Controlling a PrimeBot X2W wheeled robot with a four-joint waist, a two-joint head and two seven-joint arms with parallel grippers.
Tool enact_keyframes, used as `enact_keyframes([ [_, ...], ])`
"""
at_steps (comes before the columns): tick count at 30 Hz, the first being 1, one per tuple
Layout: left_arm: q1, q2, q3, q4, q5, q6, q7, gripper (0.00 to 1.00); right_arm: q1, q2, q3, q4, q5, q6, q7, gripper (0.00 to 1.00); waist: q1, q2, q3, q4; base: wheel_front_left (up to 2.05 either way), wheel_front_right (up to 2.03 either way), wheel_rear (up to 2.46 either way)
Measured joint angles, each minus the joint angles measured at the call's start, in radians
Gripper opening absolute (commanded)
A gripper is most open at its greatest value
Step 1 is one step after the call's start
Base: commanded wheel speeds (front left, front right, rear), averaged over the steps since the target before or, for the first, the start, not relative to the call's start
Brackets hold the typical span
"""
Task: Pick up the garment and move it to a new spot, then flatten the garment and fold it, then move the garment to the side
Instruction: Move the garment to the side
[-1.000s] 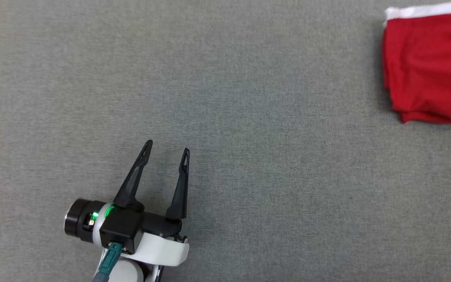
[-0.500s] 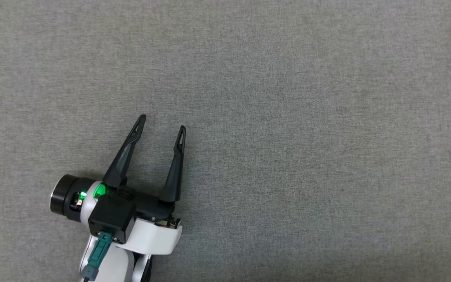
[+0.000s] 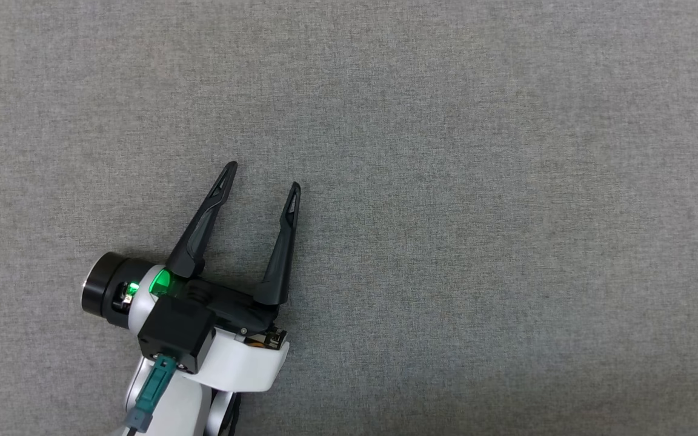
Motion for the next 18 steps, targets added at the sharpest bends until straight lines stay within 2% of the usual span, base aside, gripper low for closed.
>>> enact_keyframes([
  [2,-0.001,-0.002,-0.002,0.0,-0.001,0.0,0.0,1.0,-0.024,0.011,-0.012,0.047,-0.046,0.0,-0.028,0.53,0.0,0.0,0.002,0.004,0.0,0.0,0.0],
  [3,-0.002,-0.003,-0.002,0.001,-0.002,0.0,0.0,1.0,-0.035,0.018,-0.019,0.068,-0.066,0.0,-0.043,1.0,0.0,0.0,0.001,0.005,0.0,0.0,0.0],
  [7,-0.006,-0.006,-0.004,0.009,-0.008,-0.002,0.0,1.0,-0.074,0.059,-0.049,0.151,-0.16,0.0,-0.115,1.0,0.0,0.0,-0.006,0.008,0.0,0.0,0.0],
  [11,-0.006,-0.01,-0.002,0.023,-0.019,-0.001,0.001,1.0,-0.111,0.11,-0.099,0.215,-0.293,0.0,-0.23,1.0,0.0,0.0,-0.029,0.008,0.0,0.0,0.0],
  [16,0.014,-0.015,0.007,0.041,-0.04,0.006,0.004,1.0,-0.039,0.298,-0.197,0.201,-0.331,0.0,-0.281,1.0,0.0,-0.0001,-0.086,0.005,0.0,0.0,0.0],
  [18,0.028,-0.016,0.013,0.047,-0.051,0.013,0.004,1.0,0.031,0.367,-0.255,0.132,-0.318,0.0,-0.282,1.0,0.0,-0.0001,-0.117,0.004,0.0,0.0,0.0],
])
